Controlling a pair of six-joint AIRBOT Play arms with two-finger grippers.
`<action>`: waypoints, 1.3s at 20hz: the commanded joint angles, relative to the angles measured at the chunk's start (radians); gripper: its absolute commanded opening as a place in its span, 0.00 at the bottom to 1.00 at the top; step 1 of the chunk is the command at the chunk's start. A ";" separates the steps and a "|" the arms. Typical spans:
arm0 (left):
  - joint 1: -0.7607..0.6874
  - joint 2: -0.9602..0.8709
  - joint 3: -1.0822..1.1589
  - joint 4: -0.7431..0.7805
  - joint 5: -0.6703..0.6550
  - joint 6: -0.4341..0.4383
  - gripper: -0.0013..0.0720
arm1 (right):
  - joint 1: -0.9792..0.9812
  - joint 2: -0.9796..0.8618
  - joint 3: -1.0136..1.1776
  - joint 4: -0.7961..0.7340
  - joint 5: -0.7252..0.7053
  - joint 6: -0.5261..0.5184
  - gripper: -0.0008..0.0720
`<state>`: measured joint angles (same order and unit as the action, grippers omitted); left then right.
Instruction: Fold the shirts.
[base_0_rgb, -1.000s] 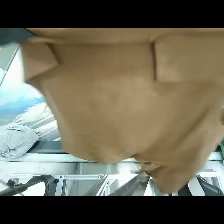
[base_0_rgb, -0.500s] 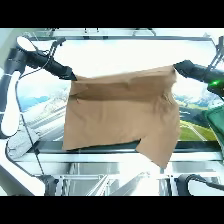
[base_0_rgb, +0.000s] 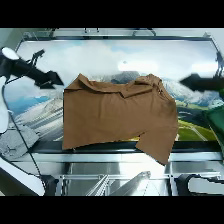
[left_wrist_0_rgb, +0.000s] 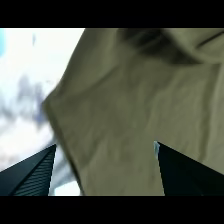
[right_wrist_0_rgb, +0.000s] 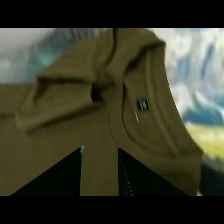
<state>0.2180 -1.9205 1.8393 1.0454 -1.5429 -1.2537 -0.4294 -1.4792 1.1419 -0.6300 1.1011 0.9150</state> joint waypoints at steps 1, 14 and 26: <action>0.074 0.126 -0.269 0.002 -0.161 -0.059 0.98 | -0.097 0.066 -0.156 -0.296 0.230 0.127 0.35; 0.179 0.779 -1.170 -0.027 0.240 0.007 0.99 | -0.283 0.189 -0.564 -0.244 0.034 0.051 0.76; 0.175 0.649 -1.191 -0.117 0.237 0.030 0.98 | -0.134 0.008 -0.563 -0.072 0.057 -0.040 0.19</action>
<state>0.3958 -1.2205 0.6510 0.9783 -1.3003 -1.2411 -0.5865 -1.4609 0.5789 -0.6987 1.1465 0.8864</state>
